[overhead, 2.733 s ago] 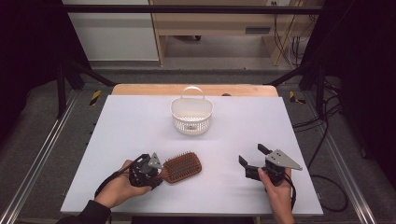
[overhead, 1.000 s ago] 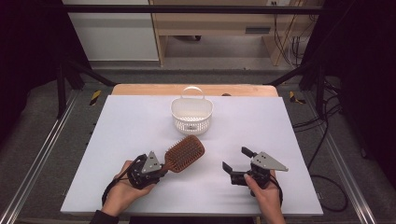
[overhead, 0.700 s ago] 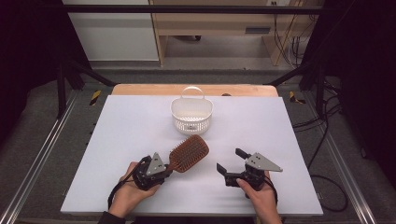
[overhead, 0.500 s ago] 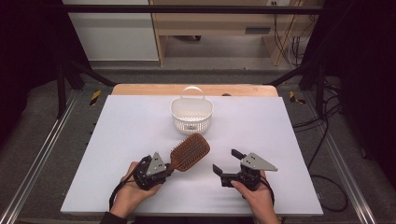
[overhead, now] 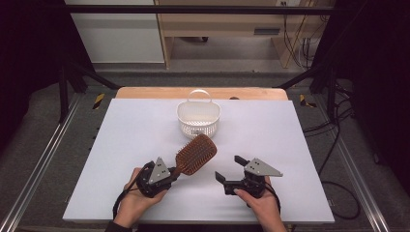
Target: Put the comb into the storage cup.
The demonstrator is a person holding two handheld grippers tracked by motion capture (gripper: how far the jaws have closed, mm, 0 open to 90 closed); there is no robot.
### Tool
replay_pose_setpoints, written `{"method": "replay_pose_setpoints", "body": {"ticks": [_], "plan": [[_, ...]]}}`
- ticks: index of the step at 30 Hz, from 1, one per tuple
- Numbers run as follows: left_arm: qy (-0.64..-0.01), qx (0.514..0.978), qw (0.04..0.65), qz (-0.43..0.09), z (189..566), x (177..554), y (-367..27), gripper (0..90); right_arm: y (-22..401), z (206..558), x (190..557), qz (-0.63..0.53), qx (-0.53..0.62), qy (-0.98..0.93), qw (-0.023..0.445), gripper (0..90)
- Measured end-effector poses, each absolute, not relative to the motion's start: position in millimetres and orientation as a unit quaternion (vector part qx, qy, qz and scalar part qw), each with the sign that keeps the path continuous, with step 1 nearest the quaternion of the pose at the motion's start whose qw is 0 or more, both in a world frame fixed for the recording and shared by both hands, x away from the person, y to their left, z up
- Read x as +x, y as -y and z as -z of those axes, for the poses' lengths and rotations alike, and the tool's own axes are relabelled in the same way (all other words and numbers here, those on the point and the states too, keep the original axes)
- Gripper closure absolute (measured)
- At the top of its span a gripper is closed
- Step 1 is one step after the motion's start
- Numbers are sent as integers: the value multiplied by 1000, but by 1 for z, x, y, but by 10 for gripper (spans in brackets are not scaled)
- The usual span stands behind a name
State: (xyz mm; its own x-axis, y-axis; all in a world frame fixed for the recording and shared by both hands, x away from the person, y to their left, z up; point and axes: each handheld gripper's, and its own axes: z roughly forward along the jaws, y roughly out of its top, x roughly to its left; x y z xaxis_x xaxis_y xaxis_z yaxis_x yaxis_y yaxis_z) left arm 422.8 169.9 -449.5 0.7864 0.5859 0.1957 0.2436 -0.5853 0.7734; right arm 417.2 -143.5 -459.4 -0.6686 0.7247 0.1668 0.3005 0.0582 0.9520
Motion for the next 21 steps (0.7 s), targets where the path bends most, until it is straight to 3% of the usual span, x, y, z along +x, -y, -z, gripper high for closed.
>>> {"method": "replay_pose_setpoints", "body": {"ticks": [21], "plan": [[-221,842,434,-232,453,412,-168,723,109,458,430,-583,375,-710,122,58]]}}
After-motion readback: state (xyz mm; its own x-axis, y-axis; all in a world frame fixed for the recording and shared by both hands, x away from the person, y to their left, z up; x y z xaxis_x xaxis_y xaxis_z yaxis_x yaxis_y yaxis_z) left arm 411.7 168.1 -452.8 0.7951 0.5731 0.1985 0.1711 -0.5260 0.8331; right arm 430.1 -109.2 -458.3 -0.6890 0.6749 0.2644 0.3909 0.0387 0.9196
